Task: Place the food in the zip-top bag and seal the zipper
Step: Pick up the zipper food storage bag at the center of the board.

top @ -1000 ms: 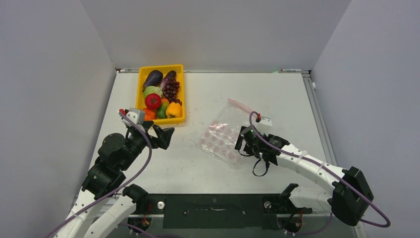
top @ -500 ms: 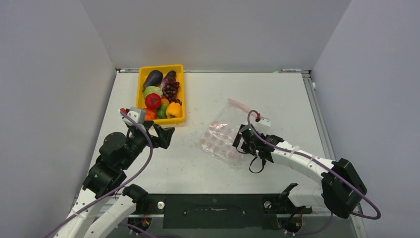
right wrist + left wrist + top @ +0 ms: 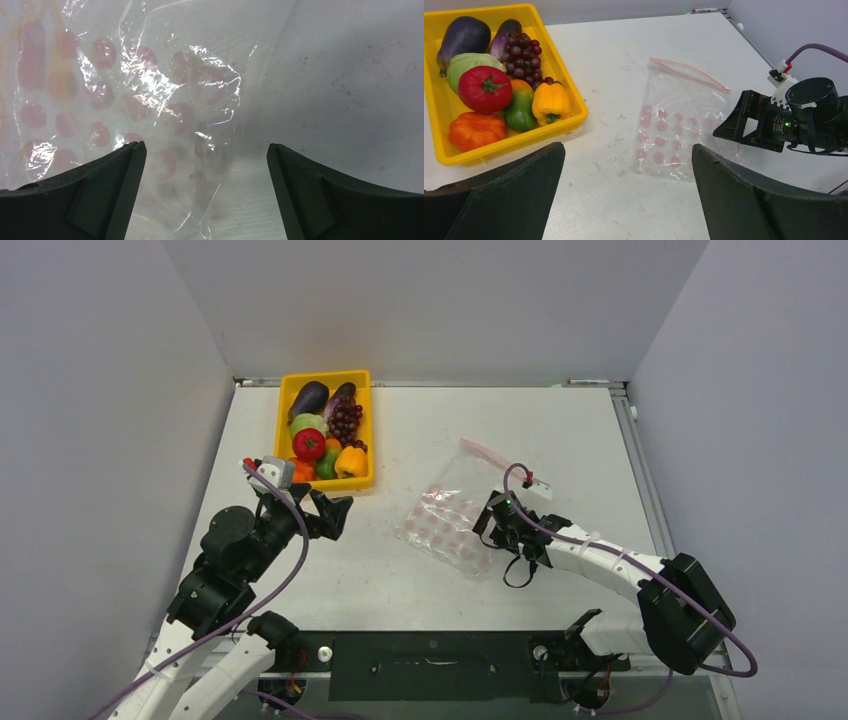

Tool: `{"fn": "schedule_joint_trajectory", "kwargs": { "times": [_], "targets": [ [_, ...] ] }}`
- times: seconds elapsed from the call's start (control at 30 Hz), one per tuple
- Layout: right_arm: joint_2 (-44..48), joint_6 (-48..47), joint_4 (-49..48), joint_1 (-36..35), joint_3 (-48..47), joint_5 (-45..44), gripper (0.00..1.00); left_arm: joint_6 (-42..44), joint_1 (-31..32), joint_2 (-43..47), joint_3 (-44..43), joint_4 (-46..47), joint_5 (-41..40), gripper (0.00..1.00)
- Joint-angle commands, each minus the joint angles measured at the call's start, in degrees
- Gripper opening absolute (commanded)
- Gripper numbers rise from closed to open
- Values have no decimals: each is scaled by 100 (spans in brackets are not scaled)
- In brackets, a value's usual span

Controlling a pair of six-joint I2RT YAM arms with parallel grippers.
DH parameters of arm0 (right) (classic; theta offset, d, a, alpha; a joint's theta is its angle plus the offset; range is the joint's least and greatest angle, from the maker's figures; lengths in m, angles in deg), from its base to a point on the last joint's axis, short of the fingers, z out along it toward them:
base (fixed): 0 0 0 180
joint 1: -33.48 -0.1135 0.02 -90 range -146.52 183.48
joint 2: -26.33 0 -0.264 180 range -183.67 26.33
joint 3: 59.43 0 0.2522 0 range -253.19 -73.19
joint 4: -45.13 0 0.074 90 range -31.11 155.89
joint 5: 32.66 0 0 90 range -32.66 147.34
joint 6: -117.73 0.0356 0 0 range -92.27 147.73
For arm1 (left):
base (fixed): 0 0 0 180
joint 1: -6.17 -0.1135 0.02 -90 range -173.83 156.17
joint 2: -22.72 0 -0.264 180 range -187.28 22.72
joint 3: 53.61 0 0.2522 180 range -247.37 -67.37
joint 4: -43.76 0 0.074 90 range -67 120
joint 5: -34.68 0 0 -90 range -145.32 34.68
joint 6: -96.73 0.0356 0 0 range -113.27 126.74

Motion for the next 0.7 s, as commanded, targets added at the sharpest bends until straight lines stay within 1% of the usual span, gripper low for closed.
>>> {"fn": "schedule_joint_trajectory", "kwargs": {
  "times": [0.0, 0.17, 0.27, 0.53, 0.63, 0.67],
  "targets": [
    [-106, 69, -574, 136, 115, 79, 98, -51, -31, -25, -7, 244, 36, 96],
    [-116, 17, -870, 223, 208, 221, 82, -46, -31, -31, -8, 234, 20, 96],
    [-83, -43, -940, 250, 198, 257, 71, -51, -31, -34, -8, 235, 20, 96],
    [121, -255, -947, 260, 177, 209, 26, -51, -31, -43, -13, 235, 16, 96],
    [151, -448, -955, 260, 152, 215, 7, -51, -31, -39, -7, 229, 7, 96],
    [161, -578, -960, 260, 127, 241, 6, -51, -31, -45, -8, 226, 8, 96]
  ]
}}
